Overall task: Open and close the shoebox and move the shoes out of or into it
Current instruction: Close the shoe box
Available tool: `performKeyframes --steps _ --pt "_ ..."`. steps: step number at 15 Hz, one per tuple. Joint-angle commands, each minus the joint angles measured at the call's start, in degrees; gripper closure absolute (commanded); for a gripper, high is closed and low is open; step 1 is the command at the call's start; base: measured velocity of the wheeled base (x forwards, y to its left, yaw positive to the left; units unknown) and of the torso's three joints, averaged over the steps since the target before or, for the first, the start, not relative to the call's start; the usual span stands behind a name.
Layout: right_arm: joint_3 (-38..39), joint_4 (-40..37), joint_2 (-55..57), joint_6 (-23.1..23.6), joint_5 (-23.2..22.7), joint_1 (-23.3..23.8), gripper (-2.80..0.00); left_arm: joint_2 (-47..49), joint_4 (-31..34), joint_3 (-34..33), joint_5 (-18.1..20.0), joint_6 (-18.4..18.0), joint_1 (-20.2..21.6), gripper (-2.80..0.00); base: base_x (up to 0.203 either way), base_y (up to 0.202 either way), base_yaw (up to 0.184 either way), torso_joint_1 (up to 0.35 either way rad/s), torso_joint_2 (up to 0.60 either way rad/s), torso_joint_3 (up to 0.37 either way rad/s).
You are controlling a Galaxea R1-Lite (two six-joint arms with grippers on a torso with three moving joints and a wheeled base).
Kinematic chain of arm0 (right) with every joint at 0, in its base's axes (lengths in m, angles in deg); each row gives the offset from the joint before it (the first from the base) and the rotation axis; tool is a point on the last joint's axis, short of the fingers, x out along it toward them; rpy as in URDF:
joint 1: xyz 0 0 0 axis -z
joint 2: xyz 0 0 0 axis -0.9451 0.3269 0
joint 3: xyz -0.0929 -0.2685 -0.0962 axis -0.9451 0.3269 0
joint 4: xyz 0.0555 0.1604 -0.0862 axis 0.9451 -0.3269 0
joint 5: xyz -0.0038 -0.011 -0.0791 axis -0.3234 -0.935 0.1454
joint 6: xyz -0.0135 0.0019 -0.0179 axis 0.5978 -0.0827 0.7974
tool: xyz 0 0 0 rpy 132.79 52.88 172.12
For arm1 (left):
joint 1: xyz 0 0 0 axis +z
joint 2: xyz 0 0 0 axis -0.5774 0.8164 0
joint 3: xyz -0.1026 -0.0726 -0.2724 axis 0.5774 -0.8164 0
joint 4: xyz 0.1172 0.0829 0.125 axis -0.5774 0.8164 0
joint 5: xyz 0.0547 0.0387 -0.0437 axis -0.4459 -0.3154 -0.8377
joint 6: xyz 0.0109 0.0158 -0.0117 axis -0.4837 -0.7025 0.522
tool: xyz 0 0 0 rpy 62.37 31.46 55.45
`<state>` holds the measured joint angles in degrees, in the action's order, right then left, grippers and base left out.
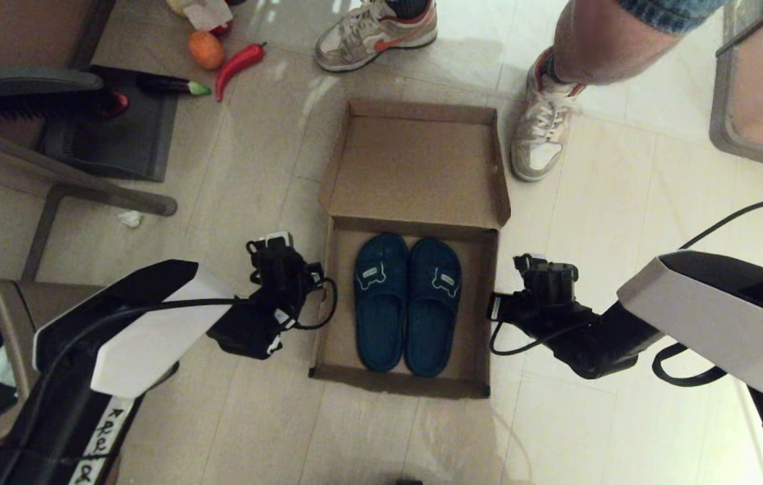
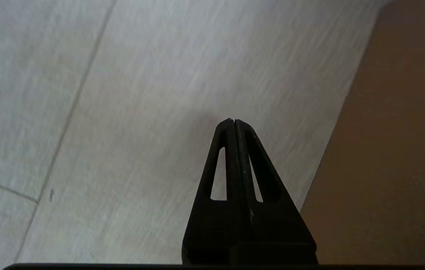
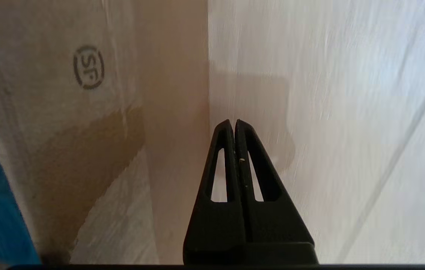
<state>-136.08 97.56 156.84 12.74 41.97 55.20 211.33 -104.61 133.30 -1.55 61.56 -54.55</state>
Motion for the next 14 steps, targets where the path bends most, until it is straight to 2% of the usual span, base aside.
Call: performKeyframes --steps 1,4,7,10,12,14 --pt "3.46 0.81 -1.21 -0.22 -0.47 -0.31 0.0 0.42 -0.24 -0.94 -0.03 0.05 -0.51 0.0 0.0 0.0 0.0 0.0 0.0 0.0" --pt "10.74 4.11 -4.08 -0.32 -1.46 -0.24 0.0 -1.42 -0.6 -5.6 -0.28 0.04 -1.49 0.0 0.0 0.0 0.0 0.0 0.0 0.0" --pt "17.26 8.3 -6.39 -0.34 -1.31 0.34 0.0 -6.39 -1.63 -14.95 -0.55 0.63 -2.65 0.0 0.0 0.0 0.0 0.0 0.0 0.0" --pt "22.96 12.43 -7.83 -0.21 -1.11 2.25 0.0 -10.6 -2.89 -23.4 -0.64 2.41 -5.91 0.0 0.0 0.0 0.0 0.0 0.0 0.0" --pt "26.46 14.93 -8.45 -0.24 -1.11 2.67 0.0 -11.28 -4.73 -26.5 -1.78 3.27 -7.77 0.0 0.0 0.0 0.0 0.0 0.0 0.0" --pt "26.63 17.62 -8.41 -0.24 -1.11 3.44 0.0 -11.36 -6.52 -27.13 -3.37 3.18 -7.61 0.0 0.0 0.0 0.0 0.0 0.0 0.0"
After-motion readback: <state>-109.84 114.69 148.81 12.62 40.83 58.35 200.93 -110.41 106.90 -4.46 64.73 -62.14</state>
